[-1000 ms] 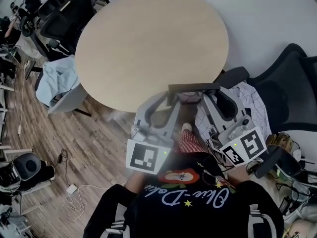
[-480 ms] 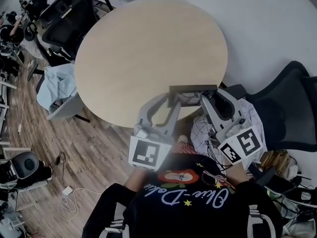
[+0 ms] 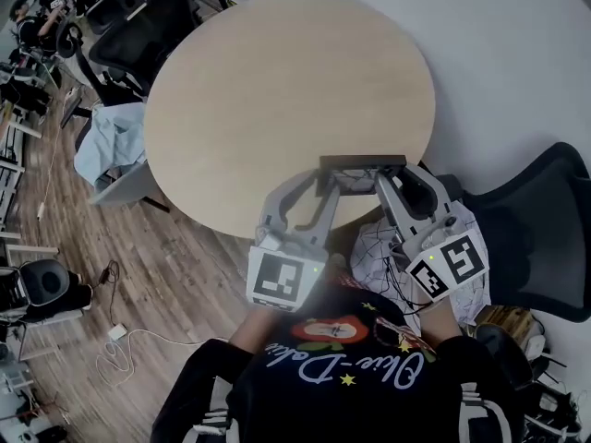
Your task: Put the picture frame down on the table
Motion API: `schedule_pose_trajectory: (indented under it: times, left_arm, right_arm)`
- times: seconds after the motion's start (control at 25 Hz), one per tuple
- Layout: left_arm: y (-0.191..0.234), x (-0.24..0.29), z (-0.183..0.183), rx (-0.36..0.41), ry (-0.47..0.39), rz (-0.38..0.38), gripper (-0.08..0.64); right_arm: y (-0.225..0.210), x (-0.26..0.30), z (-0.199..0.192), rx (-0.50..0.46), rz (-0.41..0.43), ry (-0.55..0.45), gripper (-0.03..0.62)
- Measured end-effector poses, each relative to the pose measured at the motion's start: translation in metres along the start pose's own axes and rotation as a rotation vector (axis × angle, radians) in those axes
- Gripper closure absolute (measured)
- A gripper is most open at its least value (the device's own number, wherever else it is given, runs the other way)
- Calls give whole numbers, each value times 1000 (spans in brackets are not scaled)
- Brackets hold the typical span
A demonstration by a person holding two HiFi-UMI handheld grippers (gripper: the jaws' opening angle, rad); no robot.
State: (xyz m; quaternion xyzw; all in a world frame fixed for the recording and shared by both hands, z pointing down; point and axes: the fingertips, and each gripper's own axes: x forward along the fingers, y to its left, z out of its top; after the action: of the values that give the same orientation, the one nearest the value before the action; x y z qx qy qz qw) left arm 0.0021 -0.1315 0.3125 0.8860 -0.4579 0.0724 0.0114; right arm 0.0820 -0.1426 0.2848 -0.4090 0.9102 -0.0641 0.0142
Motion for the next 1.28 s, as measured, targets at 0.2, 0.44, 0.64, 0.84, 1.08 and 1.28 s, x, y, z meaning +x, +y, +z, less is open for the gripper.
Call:
schedule_pose_trajectory:
  times: [0.2,0.44,0.64,0.84,1.08,1.28]
  left_arm:
    - [-4,3,-11,6,35,28,466]
    - [-5,8,-24,4,52,42,466]
    - [1,15,-30,11,65,48,466]
    - [12,25,-44,5,86,51,465]
    - [27,43,-58,-9,115,34,463]
    - [51,58,-63,-34,143,23,463]
  right_arm:
    - [-5,-1,-11,11,31,12,517]
    - [-10,2,-25,9,48,22,517]
    - [-16,11,-30,10,60,29,517]
    - [-23,24,-42,7,58,51,517]
    - [-36,44,-54,13,45,91,517]
    - [-46,72,-58,30,35,137,517]
